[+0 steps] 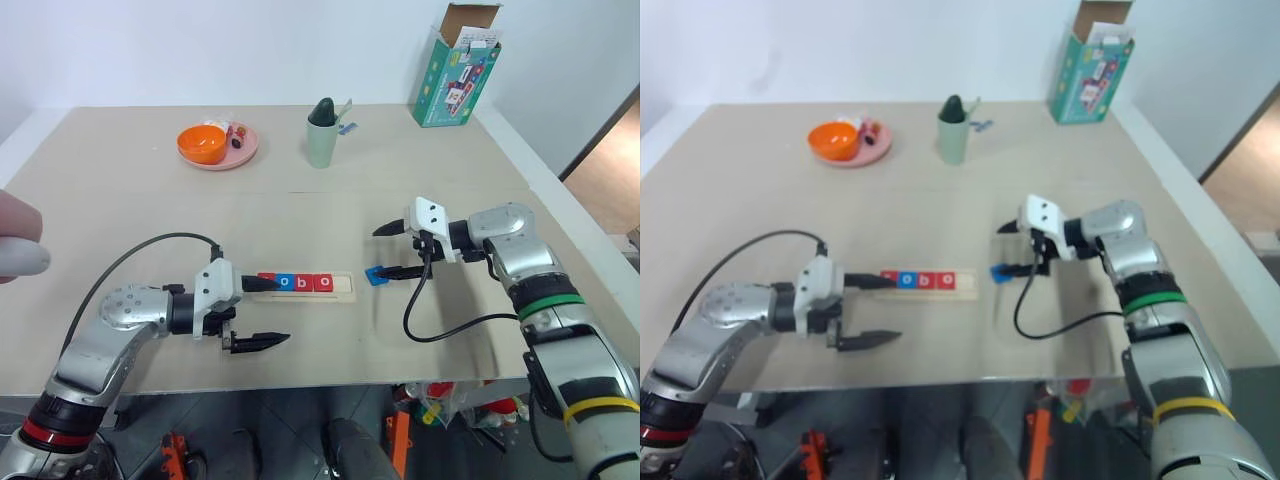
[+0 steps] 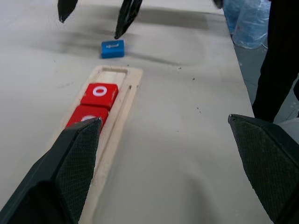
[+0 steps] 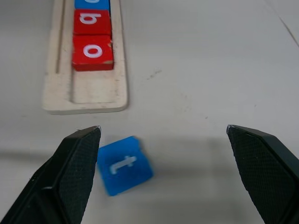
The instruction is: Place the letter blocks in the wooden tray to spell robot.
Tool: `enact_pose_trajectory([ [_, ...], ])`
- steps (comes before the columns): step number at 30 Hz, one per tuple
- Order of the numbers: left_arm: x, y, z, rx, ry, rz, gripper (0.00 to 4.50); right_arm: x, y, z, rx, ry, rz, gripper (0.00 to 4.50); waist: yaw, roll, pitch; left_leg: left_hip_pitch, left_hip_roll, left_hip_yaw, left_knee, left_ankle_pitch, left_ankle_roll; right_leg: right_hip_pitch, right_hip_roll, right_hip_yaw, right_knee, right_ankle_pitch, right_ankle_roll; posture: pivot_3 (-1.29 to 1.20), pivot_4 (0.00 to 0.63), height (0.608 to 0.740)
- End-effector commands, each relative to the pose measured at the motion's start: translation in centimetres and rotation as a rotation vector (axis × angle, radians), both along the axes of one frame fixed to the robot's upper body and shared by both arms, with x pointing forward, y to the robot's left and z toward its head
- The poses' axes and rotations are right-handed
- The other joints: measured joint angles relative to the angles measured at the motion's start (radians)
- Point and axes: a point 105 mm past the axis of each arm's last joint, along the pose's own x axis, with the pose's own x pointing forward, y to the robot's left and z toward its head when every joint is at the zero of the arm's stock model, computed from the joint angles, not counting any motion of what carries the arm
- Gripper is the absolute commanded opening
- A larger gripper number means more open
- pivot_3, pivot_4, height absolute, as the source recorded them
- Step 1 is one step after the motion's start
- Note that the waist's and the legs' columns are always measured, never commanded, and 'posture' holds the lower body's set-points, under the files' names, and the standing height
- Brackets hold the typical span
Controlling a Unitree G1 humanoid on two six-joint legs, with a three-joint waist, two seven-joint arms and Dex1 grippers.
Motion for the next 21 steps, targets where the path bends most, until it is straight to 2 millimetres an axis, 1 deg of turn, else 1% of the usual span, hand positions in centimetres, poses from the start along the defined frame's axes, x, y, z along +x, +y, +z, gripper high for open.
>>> enact_pose_trajectory([
  [1,-0.3,0.5,1.2,-0.001,-0.045,0.019,4.50,-0.2,-0.3,-0.7,-0.031,0.009,0.048,4.46,0.003,0.000,0.000,0.000,0.000,0.000,0.000,0.000,0.000,0.000,0.000,0.000,0.000,0.000,0.000,0.00,0.150,0.740],
  [3,-0.4,0.6,1.2,0.000,-0.045,0.029,4.50,-0.5,-0.3,-1.4,-0.041,0.031,0.063,4.46,0.003,0.000,0.000,-0.001,-0.001,0.000,0.000,0.000,0.000,0.000,-0.001,0.000,0.000,0.000,0.000,0.00,0.150,0.740],
  [5,-0.5,0.7,1.2,0.001,-0.044,0.036,4.50,-0.6,-0.2,-1.8,-0.044,0.035,0.074,4.46,0.004,0.000,0.000,-0.001,-0.001,0.000,0.000,0.000,0.000,0.000,-0.002,0.000,0.000,0.000,0.000,0.00,0.150,0.740],
  [11,-0.6,1.0,1.2,0.009,-0.042,0.050,4.50,-0.3,-0.1,-1.6,-0.027,0.037,0.063,4.46,0.004,0.000,0.000,0.002,-0.001,0.000,0.000,0.000,0.000,0.001,-0.001,0.000,0.002,0.000,0.000,0.00,0.150,0.740],
  [13,-0.6,0.9,1.2,0.011,-0.044,0.050,4.50,-0.3,-0.1,-1.8,-0.032,0.039,0.062,4.46,0.003,0.000,0.000,0.002,-0.001,0.000,0.000,0.000,-0.001,0.001,-0.001,0.000,0.003,0.000,0.000,0.00,0.150,0.740],
  [15,-0.5,0.9,1.3,0.012,-0.047,0.050,4.50,-0.3,-0.1,-2.2,-0.028,0.046,0.052,3.94,0.003,0.000,0.000,0.002,-0.001,0.000,0.001,0.000,-0.001,0.001,-0.001,0.000,0.003,0.000,0.000,0.00,0.150,0.740],
  [16,-0.5,0.8,1.3,0.012,-0.047,0.050,4.50,-0.2,-0.1,-2.2,-0.023,0.049,0.045,3.76,0.003,0.000,0.000,0.002,-0.001,0.000,0.001,0.000,-0.001,0.001,-0.001,0.000,0.003,0.000,0.000,0.00,0.150,0.740],
  [17,-0.5,0.8,1.3,0.012,-0.047,0.050,4.50,-0.2,-0.1,-2.3,-0.019,0.055,0.040,3.29,0.003,0.000,0.000,0.003,-0.001,0.000,0.001,0.000,-0.001,0.001,-0.001,0.000,0.004,0.000,0.000,0.00,0.150,0.740],
  [19,-0.5,0.8,1.3,0.013,-0.047,0.050,4.50,-0.2,-0.1,-2.4,-0.015,0.056,0.034,2.64,0.002,0.000,0.000,0.004,-0.001,0.000,0.001,0.001,-0.001,0.002,-0.001,0.000,0.004,0.000,0.000,0.00,0.150,0.740],
  [21,-0.4,0.8,1.2,0.016,-0.046,0.050,4.50,-0.1,-0.2,-2.4,-0.010,0.057,0.028,1.85,0.002,0.000,0.000,0.005,-0.001,0.000,0.002,0.001,-0.001,0.004,-0.001,0.000,0.004,0.000,0.000,0.00,0.150,0.740],
])
